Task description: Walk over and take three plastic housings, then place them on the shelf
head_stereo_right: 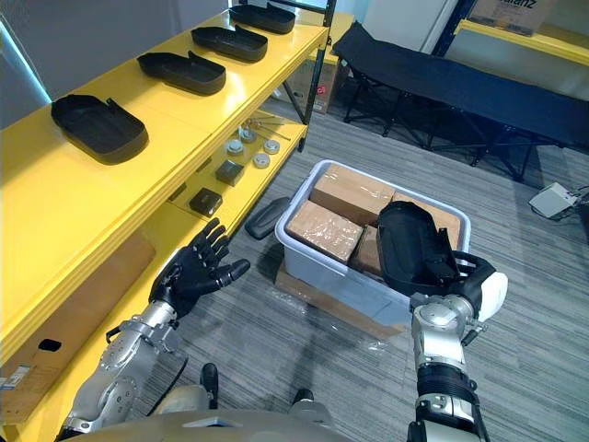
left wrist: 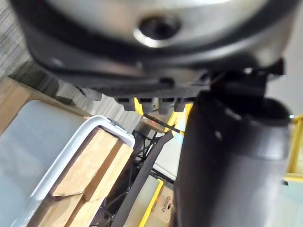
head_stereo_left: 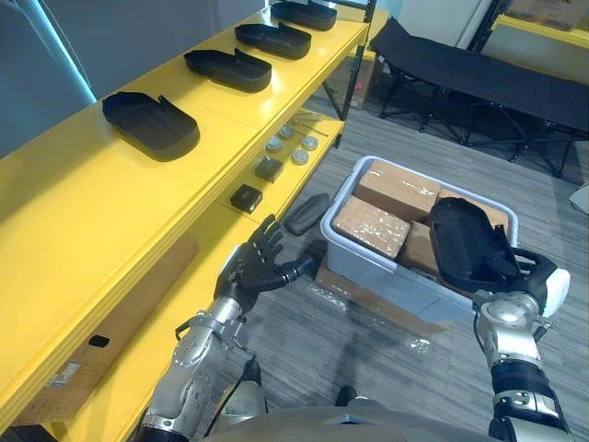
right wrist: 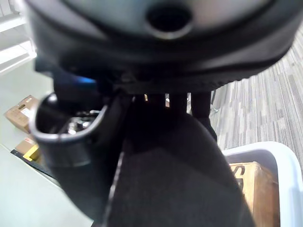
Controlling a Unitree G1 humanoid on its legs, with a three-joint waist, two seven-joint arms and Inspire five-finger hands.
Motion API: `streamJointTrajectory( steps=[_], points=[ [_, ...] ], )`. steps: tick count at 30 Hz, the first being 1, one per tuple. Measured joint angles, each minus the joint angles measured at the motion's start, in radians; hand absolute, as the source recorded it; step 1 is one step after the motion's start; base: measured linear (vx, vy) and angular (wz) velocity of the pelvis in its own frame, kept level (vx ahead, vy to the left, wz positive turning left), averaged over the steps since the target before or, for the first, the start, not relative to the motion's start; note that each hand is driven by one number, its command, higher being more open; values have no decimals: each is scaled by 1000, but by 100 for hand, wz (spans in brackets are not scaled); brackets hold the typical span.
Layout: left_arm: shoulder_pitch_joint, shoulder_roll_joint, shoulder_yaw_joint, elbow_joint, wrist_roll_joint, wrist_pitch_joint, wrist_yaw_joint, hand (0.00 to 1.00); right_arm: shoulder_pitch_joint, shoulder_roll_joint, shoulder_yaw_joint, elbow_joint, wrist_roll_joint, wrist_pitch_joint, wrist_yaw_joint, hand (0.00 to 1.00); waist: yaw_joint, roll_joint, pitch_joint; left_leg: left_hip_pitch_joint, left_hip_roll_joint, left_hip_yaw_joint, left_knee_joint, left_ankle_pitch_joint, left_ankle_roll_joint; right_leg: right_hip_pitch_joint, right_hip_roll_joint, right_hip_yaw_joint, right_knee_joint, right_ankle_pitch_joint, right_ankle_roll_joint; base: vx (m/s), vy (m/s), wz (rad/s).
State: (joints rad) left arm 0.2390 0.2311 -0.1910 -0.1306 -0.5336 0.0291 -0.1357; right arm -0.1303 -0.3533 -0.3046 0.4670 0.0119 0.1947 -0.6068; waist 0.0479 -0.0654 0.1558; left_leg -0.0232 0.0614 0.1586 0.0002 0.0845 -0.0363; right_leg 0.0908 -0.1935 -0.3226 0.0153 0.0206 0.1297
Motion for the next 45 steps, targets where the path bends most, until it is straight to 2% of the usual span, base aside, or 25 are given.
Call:
streamJointTrajectory(
  steps=[3, 6, 10, 12, 15, 18, 22, 26, 30, 34, 36, 45],
  points=[
    [5, -15, 2, 0, -8, 2, 0, 100, 0, 0, -5, -20, -35, -34, -1, 0, -1, 5, -3, 2, -2, -1, -5, 4, 0, 0, -2, -5, 0, 1, 1, 0, 0, 0],
    [6, -27, 5, 0, -18, 32, -7, 100, 2, -2, -11, -114, -89, -63, -2, 0, -6, 14, -9, 2, -4, 1, -4, 4, 1, -1, -4, -5, 1, 2, 3, 0, 0, 0],
    [5, -35, 12, 2, -178, 133, -16, 100, 2, -23, -5, -227, -179, -180, -2, 0, -21, 16, -10, 4, -5, 9, -2, 3, 1, -2, -5, 0, 2, 2, 3, -1, 8, -3],
    [5, -38, 11, 15, -318, 208, -15, 100, 2, -61, 5, -262, -244, -250, -2, 0, -22, 17, -10, 15, -5, 23, -5, 2, -1, -1, -7, 11, 2, 2, 4, 0, 22, -15],
    [-4, -49, 7, 51, -478, 279, -5, 100, 1, -102, 30, -287, -303, -317, -2, 0, -26, 23, -14, 31, -7, 33, -18, 3, -1, -2, -9, 24, 2, 2, 4, 2, 19, -15],
    [-16, -72, -2, 103, -573, 299, 2, 100, 1, -110, 64, -287, -336, -355, 2, 0, -36, 30, -32, 52, -11, 43, -57, 21, -3, -4, -9, 31, 1, 2, 5, 8, 13, -10],
    [-63, -76, -18, 154, -663, 300, 3, 100, 1, -109, 118, -285, -371, -390, 12, 0, -43, 32, -35, 72, -13, 56, -88, 35, 1, -4, -9, 47, -1, 3, 5, 3, 11, -9],
    [-113, -76, -41, 194, -727, 295, 2, 100, 2, -109, 176, -285, -401, -469, 43, 0, -51, 30, -36, 80, -14, 66, -89, 36, 4, -3, -10, 59, -2, 5, 7, 5, 14, -10],
    [-134, -78, -62, 216, -744, 270, 1, 100, 12, -63, 207, -285, -435, -552, 65, 0, -55, 23, -41, 85, -13, 71, -90, 36, 4, -2, -9, 66, -3, 5, 6, 0, 7, -5],
    [-148, -78, -90, 253, -756, 256, 2, 100, 41, -51, 269, -285, -438, -584, 93, 0, -53, 8, -53, 85, -14, 72, -90, 36, 4, -3, -9, 70, -3, 6, 7, 0, 0, 0],
    [-165, -78, -101, 281, -756, 250, 3, 100, 46, -16, 304, -285, -439, -596, 112, 0, -56, 1, -58, 86, -14, 74, -90, 37, 5, -3, -9, 76, -3, 6, 7, 0, 0, 0],
    [-171, -78, -146, 283, -761, 223, 3, 100, 73, 40, 406, -285, -436, -638, 162, 0, -54, 0, -58, 86, -15, 73, -90, 39, 7, -5, -11, 78, -1, 5, 6, 0, 0, 0]
  ],
)
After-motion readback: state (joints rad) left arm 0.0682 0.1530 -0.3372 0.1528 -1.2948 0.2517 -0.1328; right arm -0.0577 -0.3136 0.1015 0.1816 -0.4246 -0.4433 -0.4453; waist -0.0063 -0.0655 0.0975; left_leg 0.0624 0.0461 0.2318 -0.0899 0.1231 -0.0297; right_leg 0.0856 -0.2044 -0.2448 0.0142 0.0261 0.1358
